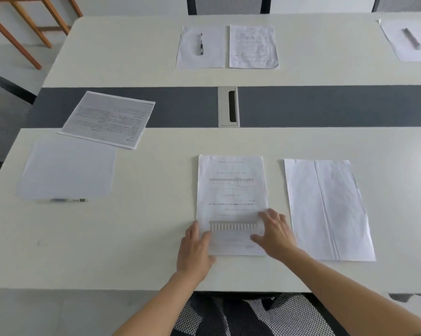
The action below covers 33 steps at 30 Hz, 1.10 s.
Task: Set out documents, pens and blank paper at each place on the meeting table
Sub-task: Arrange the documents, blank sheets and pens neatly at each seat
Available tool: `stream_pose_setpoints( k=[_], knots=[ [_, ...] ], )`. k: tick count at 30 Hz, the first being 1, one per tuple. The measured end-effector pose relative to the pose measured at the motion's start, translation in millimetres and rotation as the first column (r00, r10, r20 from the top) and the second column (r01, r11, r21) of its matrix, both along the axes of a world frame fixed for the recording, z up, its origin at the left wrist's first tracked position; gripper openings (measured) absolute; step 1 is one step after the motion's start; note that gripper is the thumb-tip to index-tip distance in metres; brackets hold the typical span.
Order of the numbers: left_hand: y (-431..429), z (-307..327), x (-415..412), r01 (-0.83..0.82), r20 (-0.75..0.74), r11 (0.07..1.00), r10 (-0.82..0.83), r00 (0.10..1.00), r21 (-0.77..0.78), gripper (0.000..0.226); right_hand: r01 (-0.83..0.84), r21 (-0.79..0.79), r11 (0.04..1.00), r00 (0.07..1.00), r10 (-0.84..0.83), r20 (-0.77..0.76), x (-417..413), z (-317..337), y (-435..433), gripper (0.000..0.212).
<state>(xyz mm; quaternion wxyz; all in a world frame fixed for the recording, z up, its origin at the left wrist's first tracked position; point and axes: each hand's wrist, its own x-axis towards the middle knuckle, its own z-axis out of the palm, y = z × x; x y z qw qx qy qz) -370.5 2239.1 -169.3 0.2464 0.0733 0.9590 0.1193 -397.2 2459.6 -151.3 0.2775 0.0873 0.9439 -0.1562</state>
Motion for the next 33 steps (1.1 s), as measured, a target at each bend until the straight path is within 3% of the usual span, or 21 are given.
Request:
stream_pose_setpoints(
  k=[3,8,11,14,19,21,23,27,29,31,33],
  knots=[
    [-4.2,-1.6,-4.3,0.000,-0.050,1.000,0.001,0.999,0.027,0.044,-0.046,0.035,0.998,0.999,0.047,-0.024,3.1,-3.1,-6.6,0.054],
    [-9.9,1.4,-7.5,0.048,-0.063,0.999,-0.049,0.997,-0.019,0.047,-0.038,-0.009,0.999,0.999,0.038,-0.031,-0.9,-3.3,1.7,0.062],
    [-4.4,10.2,-6.7,0.102,-0.080,0.994,-0.105,0.991,-0.046,0.052,0.157,-0.069,0.985,0.976,-0.166,-0.144,7.6,0.0,31.2,0.057],
    [19.7,24.4,-4.8,0.150,-0.132,0.989,-0.147,0.980,0.016,0.045,0.435,-0.094,0.895,0.847,-0.443,-0.293,17.4,7.5,83.2,0.049],
    [90.6,44.5,9.4,0.245,-0.137,0.946,-0.220,0.966,0.213,0.038,0.782,0.002,0.623,0.618,-0.776,-0.128,32.8,4.4,174.8,0.079],
    [124.3,47.0,12.8,0.273,-0.115,0.929,-0.252,0.961,0.250,0.039,0.797,0.008,0.604,0.603,-0.796,-0.057,35.3,0.2,192.9,0.078],
    [157.4,46.1,14.1,0.309,-0.095,0.916,-0.294,0.951,0.256,0.042,0.788,-0.035,0.615,0.615,-0.789,-0.018,32.8,-1.3,202.0,0.062],
    [211.9,39.8,17.5,0.368,-0.061,0.904,-0.364,0.930,0.216,0.049,0.780,-0.114,0.616,0.611,-0.788,-0.075,28.8,1.3,208.9,0.051],
    [228.5,31.1,16.8,0.383,-0.025,0.911,-0.383,0.923,0.152,0.058,0.749,-0.225,0.623,0.616,-0.780,-0.110,28.0,6.2,206.4,0.040],
    [235.5,18.9,15.1,0.404,0.053,0.914,-0.406,0.912,0.047,0.066,0.713,-0.425,0.558,0.612,-0.790,-0.010,27.4,6.7,202.5,0.031],
    [237.0,8.0,13.5,0.424,0.105,0.905,-0.419,0.902,-0.031,0.069,0.688,-0.526,0.499,0.619,-0.782,0.068,29.5,4.2,203.3,0.047]
  ],
)
